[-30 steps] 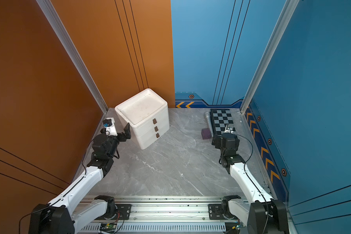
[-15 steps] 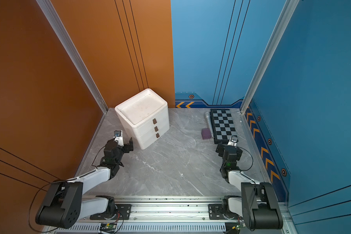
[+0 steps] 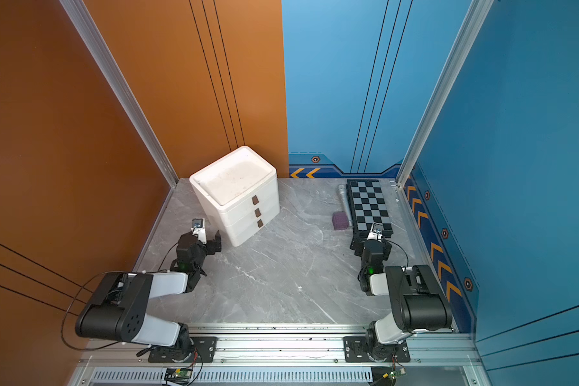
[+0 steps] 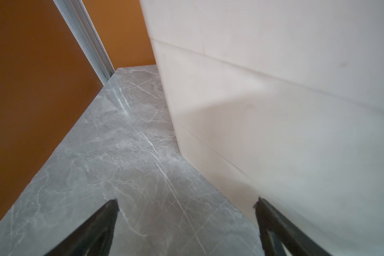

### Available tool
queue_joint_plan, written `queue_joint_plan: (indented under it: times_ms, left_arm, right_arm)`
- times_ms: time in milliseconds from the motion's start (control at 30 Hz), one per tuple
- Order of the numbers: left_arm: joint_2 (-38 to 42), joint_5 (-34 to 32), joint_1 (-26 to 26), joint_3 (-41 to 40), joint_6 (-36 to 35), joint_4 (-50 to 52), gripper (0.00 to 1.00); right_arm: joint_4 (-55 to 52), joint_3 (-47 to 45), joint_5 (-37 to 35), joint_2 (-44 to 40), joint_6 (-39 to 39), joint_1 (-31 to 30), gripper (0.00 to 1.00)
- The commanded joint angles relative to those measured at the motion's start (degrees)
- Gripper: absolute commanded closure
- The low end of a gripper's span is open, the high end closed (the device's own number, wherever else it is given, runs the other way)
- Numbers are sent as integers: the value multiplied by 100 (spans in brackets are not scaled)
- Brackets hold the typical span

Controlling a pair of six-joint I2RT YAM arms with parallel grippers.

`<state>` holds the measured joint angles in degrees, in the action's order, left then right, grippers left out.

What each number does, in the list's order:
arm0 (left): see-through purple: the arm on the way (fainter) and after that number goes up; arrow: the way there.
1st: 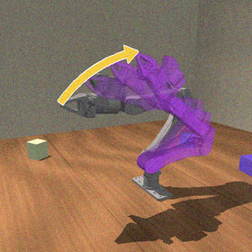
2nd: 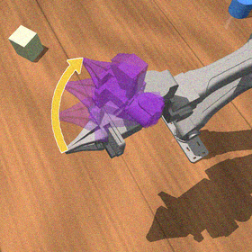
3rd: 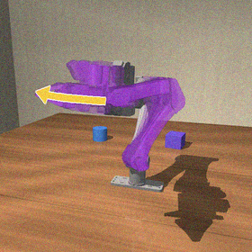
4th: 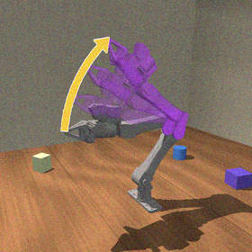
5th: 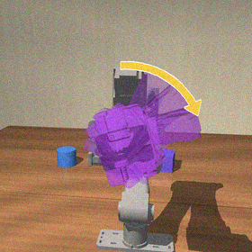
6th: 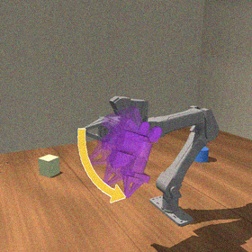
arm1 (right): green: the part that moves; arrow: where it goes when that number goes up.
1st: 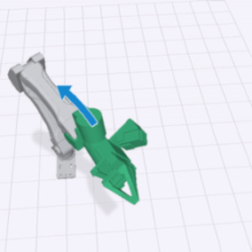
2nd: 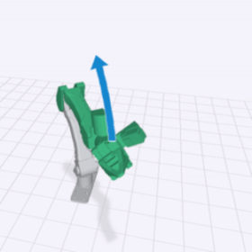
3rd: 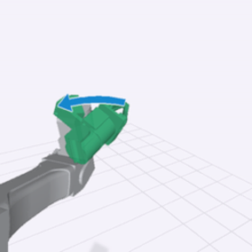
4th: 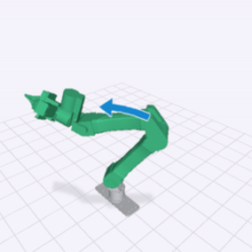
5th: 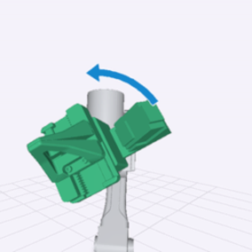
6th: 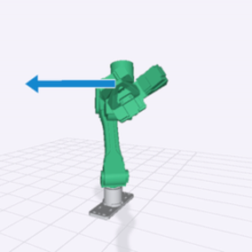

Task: Sort the rolls of trash bags by color and place them into the drawer
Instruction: Reset both arms

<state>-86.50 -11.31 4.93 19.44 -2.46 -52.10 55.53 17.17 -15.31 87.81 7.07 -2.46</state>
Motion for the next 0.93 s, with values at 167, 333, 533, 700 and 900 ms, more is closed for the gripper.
queue_joint_plan:
  times_ms: [167,333,533,700,900]
  left_arm:
    - [-342,-316,-89,28,113,-539,2]
    - [-344,-797,-55,42,230,-512,2]
    - [-357,-871,61,53,103,-521,2]
    - [-384,-836,58,78,94,-506,2]
    - [-319,-370,-153,174,199,-195,2]
  right_arm:
    - [-72,267,-171,65,-297,-150,0]
    - [-77,264,-190,62,-308,-158,0]
    - [-165,313,-157,61,-330,-167,0]
    - [-167,314,-157,68,-323,-167,0]
    - [-226,346,-34,56,-307,-113,0]
